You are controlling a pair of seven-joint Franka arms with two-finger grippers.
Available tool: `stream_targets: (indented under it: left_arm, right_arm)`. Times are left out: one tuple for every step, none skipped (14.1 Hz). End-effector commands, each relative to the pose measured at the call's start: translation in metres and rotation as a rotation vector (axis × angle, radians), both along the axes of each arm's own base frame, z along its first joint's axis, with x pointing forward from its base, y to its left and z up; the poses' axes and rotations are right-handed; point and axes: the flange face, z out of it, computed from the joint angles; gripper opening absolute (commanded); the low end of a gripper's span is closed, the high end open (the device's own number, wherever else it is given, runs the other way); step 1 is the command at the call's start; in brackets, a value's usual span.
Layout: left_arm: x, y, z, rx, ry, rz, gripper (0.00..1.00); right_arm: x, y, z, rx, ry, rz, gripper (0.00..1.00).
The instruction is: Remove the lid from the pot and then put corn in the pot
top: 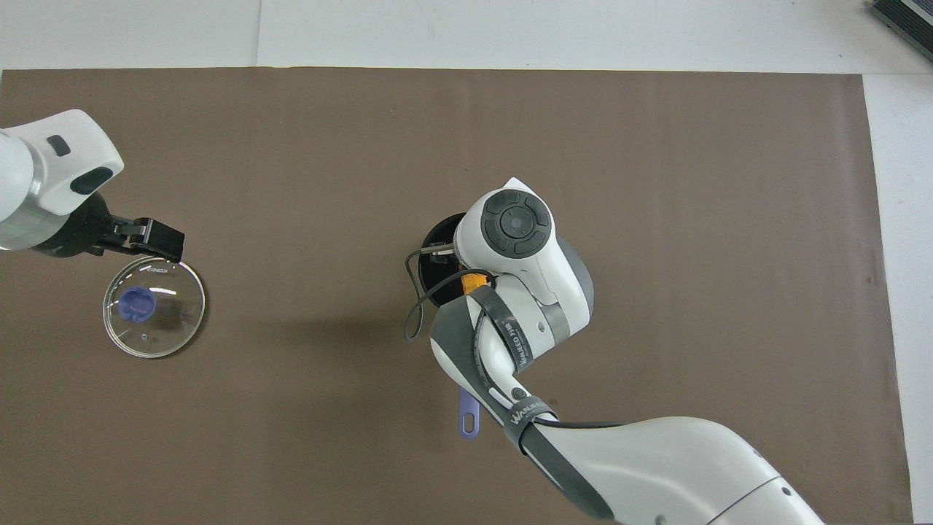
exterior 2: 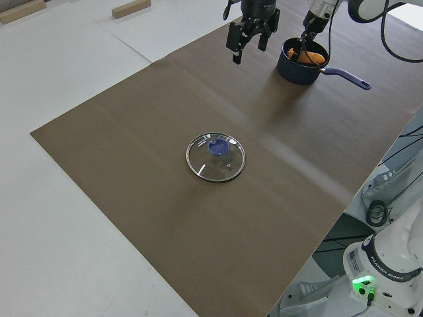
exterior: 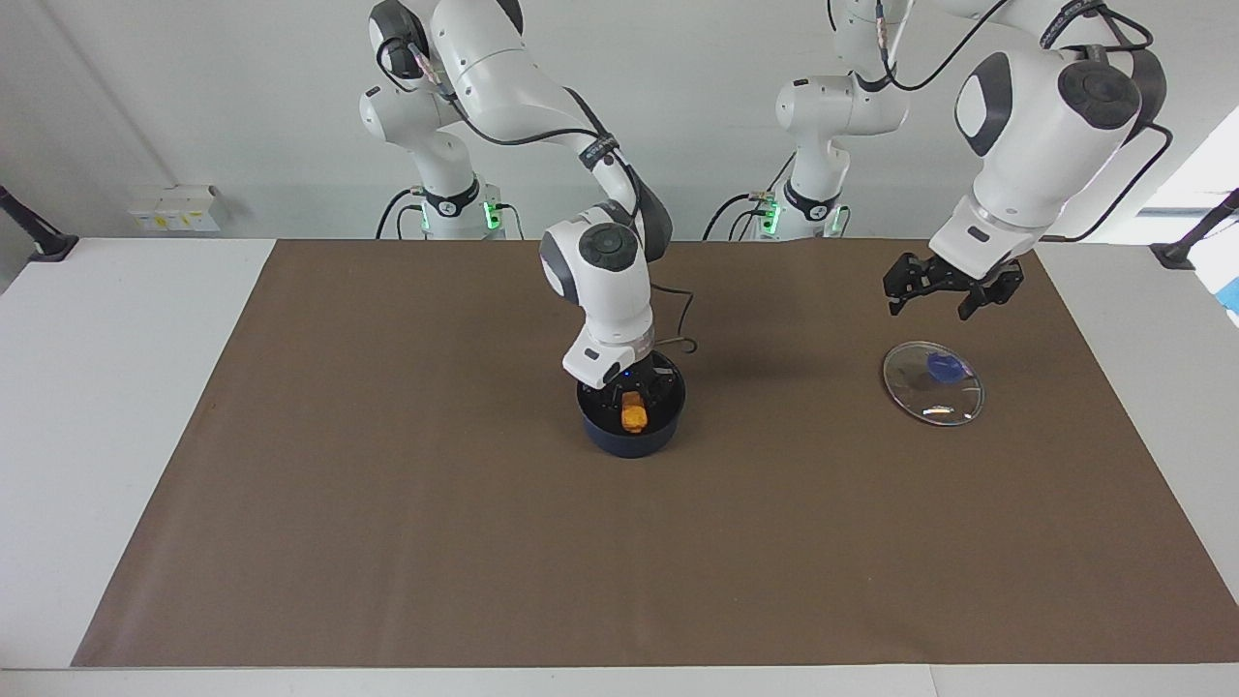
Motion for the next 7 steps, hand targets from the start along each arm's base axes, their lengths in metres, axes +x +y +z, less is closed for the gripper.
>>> stream_targets:
  left_arm:
    - [-0.008, 0.015, 0.021, 0.0, 0.023, 0.027, 1.0]
    - [-0.012, 0.02, 0.02, 0.0, 0.031, 0.035, 1.0]
    - [-0.014, 0.02, 0.018, 0.001, 0.04, 0.034, 1.0]
    - [-0.016, 0.02, 0.018, 0.001, 0.04, 0.034, 1.0]
    - [-0.015, 0.02, 0.019, 0.0, 0.034, 0.034, 1.0]
    - [-0.013, 0.02, 0.021, -0.001, 0.03, 0.031, 1.0]
    - [-0.013, 0.02, 0.02, 0.0, 0.033, 0.032, 1.0]
  right_arm:
    - [0.002, 0.0, 0.001, 0.021, -0.002, -0.003, 0.84]
    - [0.003, -0.001, 0.002, 0.02, -0.003, -0.003, 1.0]
    - [0.004, 0.0, 0.006, 0.022, -0.011, -0.003, 1.0]
    - [0.006, 0.0, 0.014, 0.027, -0.018, -0.005, 1.0]
    - [0.005, 0.0, 0.021, 0.029, -0.019, -0.006, 1.0]
    - [0.005, -0.003, 0.031, 0.029, -0.02, -0.015, 1.0]
    - [0.004, -0.007, 0.047, 0.031, -0.025, -0.017, 1.0]
